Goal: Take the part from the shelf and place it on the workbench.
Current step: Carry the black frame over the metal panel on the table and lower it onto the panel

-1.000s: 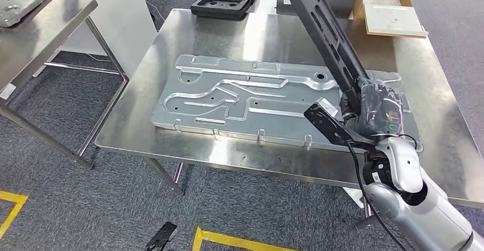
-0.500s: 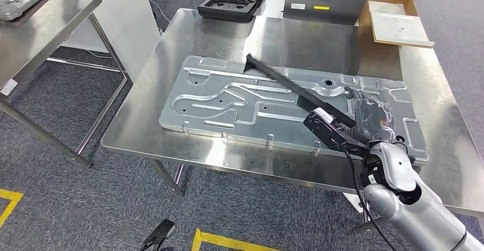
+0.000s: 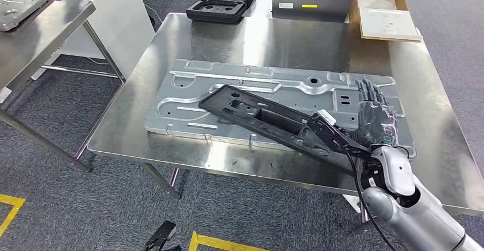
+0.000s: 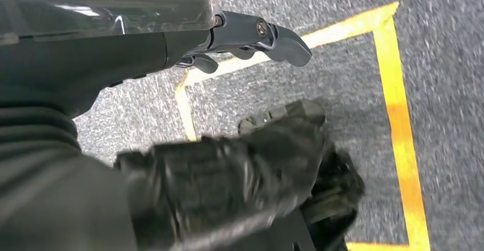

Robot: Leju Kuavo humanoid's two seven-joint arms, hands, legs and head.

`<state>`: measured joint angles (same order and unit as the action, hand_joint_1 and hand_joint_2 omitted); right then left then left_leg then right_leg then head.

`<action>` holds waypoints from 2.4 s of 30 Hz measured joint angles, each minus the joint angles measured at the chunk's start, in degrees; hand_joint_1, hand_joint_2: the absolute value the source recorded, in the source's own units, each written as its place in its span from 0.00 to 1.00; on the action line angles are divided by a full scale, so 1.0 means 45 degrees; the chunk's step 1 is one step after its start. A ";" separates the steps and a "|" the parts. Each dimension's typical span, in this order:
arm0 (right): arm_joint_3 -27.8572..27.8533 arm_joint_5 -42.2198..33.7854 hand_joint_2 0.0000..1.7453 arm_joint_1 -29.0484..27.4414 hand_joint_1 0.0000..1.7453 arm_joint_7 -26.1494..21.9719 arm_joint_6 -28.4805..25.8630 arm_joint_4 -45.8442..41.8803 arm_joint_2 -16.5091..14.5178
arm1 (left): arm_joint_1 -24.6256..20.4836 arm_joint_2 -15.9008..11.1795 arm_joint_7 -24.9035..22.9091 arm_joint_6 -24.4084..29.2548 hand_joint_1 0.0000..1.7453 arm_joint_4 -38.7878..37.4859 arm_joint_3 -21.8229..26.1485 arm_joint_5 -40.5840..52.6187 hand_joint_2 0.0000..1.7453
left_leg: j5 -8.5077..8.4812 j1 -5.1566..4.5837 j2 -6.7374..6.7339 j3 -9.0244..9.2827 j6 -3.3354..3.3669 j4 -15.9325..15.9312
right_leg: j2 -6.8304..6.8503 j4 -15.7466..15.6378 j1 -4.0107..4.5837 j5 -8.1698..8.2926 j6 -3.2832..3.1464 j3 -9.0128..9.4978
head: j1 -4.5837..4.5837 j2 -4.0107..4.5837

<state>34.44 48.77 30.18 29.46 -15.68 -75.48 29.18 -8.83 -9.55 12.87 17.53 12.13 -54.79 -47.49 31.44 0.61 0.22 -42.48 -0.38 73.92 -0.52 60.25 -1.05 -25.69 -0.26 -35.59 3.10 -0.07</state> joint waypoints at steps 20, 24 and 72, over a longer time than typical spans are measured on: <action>-0.0538 0.3227 0.00 -0.0176 0.00 -0.0068 -0.3736 -0.3311 -0.0683 | 0.0029 0.0391 -0.0794 0.1674 0.00 0.0000 0.0242 0.0351 0.00 | -0.1585 -0.0150 0.0024 0.1419 0.0423 -0.3263 | 0.0030 0.0103 -0.0042 -0.0385 0.0514 0.0414 | -0.0053 0.0000; -0.0685 0.2845 0.00 -0.0257 0.00 -0.0282 -0.4700 -0.4061 -0.1003 | 0.0143 0.0403 -0.0792 0.1802 0.00 0.0000 0.0242 0.0287 0.00 | -0.1580 -0.0133 0.0035 0.1229 0.0090 -0.3147 | 0.0018 -0.0016 -0.0017 -0.0150 0.0120 0.0293 | -0.0033 0.0000; -0.6863 -0.1428 0.00 -0.5340 0.00 -0.5447 -0.5410 -1.1380 -0.5362 | 0.0563 0.0522 -0.0370 0.2084 0.00 -0.0010 0.0902 -0.0477 0.00 | -0.0537 -0.0054 -0.0169 0.3207 0.0550 -0.3995 | 0.0158 0.0325 -0.0080 0.0093 0.0596 -0.0924 | -0.0055 0.0000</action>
<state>3.55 42.34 6.15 4.95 -40.02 -126.69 5.05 -6.30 -7.20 11.20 26.91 12.09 -50.73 -49.64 29.02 0.36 -0.54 -28.04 2.09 55.94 0.19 61.71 -1.41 -25.28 2.43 -39.75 2.86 -0.07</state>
